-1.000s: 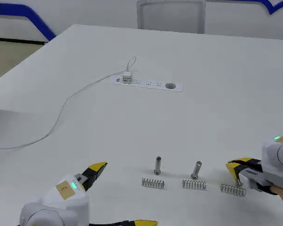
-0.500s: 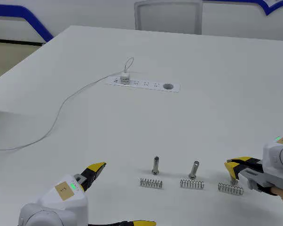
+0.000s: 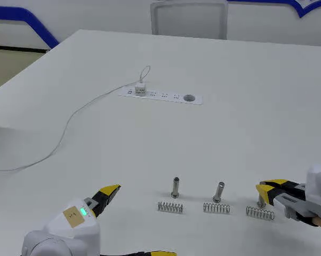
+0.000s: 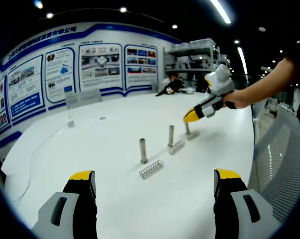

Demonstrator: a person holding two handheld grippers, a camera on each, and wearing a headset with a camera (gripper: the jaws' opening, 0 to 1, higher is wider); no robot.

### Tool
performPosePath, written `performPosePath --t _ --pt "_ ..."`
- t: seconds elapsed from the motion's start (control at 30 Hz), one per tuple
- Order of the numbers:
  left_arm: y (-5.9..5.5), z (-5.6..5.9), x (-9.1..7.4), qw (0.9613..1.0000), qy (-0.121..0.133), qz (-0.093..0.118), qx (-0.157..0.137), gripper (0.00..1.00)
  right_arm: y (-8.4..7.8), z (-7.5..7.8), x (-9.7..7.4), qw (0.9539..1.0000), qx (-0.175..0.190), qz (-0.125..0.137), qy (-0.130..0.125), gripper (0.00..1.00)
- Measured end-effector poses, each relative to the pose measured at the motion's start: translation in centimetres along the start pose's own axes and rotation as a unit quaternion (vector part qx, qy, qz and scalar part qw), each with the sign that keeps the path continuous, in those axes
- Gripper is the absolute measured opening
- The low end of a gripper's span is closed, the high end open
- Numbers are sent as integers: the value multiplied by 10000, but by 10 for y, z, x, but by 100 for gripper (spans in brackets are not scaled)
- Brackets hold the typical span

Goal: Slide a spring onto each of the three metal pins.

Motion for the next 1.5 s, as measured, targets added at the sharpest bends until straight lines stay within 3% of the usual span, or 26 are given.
performPosePath --t 0.17,0.4,0.8,1.13,1.33,1.5 --pt "-1 1 0 10000 -11 -13 -6 100 -5 -4 -5 9998 59 194 92 7" --pt "-1 2 0 10000 -40 -56 17 100 -10 -7 -10 9991 -175 389 47 8" --pt "-2 2 1 9999 -58 -77 47 100 -6 -2 -11 9992 -164 296 204 9" --pt "-1 0 0 10000 4 -25 -6 100 -6 5 -16 9989 45 410 235 21" --pt "-2 1 0 10000 -24 -62 5 100 -20 14 -21 9988 14 246 413 23" --pt "-3 2 1 9999 -51 -105 17 100 -32 11 -20 9970 -223 11 741 23"
Point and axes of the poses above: the centre of the closed fingertips' face, and the gripper's own axes: x roughly forward along the fingers, z roughly to its right, y roughly out of its top, the point moved 6 cm from there along -x, roughly backward along the fingers, and after that the axes turned 4 degrees about -x, right-handed, at the moved point
